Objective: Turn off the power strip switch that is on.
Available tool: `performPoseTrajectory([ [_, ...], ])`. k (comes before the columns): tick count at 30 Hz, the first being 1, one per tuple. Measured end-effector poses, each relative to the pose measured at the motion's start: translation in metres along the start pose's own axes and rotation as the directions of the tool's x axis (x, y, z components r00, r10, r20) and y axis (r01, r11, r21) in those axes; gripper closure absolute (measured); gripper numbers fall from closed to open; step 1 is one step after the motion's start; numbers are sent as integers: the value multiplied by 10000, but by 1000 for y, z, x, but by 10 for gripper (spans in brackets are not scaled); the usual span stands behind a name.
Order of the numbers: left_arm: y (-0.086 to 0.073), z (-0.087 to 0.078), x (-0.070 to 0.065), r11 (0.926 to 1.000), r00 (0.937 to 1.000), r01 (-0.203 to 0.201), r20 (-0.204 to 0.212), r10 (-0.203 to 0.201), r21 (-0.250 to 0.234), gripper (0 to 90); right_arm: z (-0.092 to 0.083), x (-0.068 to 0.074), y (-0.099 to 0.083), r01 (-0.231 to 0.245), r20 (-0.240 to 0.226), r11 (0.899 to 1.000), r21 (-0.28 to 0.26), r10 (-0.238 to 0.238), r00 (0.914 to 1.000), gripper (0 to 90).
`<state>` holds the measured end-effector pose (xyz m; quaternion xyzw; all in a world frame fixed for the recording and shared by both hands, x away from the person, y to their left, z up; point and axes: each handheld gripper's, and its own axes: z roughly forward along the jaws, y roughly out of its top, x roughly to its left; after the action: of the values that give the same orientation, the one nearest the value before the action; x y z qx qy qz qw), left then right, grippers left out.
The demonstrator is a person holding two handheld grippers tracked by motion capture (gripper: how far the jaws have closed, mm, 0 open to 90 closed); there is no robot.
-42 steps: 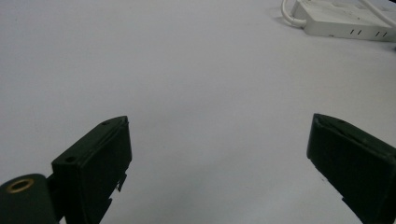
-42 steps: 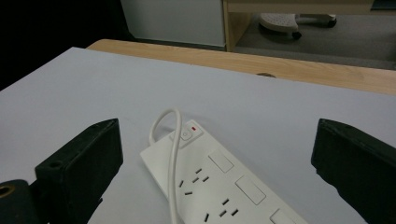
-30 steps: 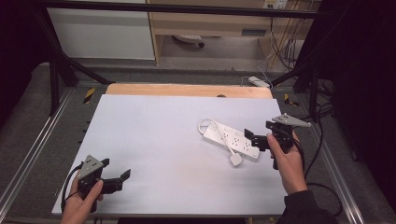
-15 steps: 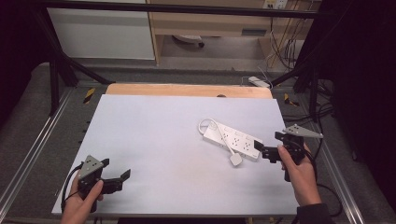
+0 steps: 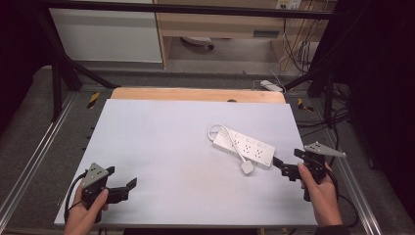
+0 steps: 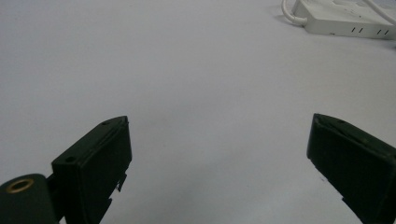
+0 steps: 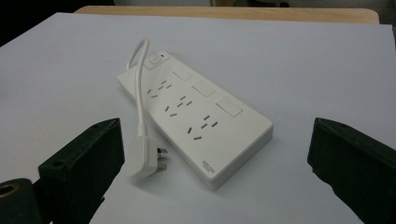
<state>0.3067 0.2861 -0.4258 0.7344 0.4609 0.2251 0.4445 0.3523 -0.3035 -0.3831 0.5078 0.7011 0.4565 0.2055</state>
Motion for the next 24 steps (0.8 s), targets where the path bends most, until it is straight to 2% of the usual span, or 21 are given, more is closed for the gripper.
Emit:
performPoseTrajectory([
  [10,0,0,0,10000,10000,-8,-14,8,5,66,3,-2,-26,-240,-67,9997,22,241,9997,50],
  [21,0,0,0,10000,10000,-7,5,7,19,66,13,2,-53,-180,-206,9997,155,183,9996,55],
  [24,0,0,0,10000,10000,-21,-6,21,3,66,19,7,-59,87,-319,9993,356,-76,9995,54],
])
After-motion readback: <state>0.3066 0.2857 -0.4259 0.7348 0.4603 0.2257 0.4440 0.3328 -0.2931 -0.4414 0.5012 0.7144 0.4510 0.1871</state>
